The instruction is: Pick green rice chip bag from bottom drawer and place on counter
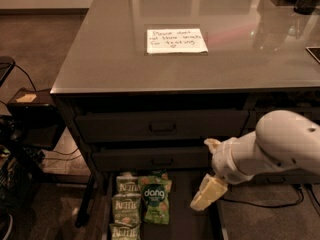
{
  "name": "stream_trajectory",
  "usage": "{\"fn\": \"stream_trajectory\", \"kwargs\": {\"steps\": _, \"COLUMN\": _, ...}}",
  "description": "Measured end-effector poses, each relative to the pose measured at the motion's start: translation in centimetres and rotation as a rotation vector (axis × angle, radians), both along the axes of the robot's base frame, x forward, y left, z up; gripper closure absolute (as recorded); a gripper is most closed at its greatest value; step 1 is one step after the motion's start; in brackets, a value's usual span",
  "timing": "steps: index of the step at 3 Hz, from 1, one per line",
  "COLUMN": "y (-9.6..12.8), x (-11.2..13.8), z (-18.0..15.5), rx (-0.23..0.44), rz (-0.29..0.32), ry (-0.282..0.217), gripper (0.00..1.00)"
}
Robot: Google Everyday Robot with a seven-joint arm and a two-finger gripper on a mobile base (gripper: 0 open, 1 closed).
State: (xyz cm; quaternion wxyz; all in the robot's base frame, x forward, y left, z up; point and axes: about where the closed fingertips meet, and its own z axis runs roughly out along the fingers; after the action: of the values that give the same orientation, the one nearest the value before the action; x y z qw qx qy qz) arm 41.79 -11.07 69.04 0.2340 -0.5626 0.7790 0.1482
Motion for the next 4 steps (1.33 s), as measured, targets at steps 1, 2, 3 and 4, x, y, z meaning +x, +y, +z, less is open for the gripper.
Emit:
{"fn": "stream_trajectory", "kwargs": {"steps": 1, "y": 0.2, "x": -0.8, "z": -6.5, "rx": 0.036, "rz": 0.013, "ry": 0.007, "gripper": 0.00}}
{"fn": "stream_trajectory", "kwargs": {"steps": 2, "y": 1.9, "x": -0.2, "z": -14.7, "rx": 0.075, "rz": 0.023, "ry": 0.019, "gripper": 0.00}}
{"fn": "stream_trajectory", "kwargs": {"steps": 3, "y": 3.8, "x": 1.0, "z": -22.1, "rx": 0.098, "rz": 0.030, "ry": 0.036, "gripper": 0.00}}
{"fn": "stream_trajectory", "kwargs": {"steps": 4, "y": 5.6, "x": 1.3, "z": -28.3, "rx": 0.114, "rz": 0.023, "ry": 0.083, "gripper": 0.00}}
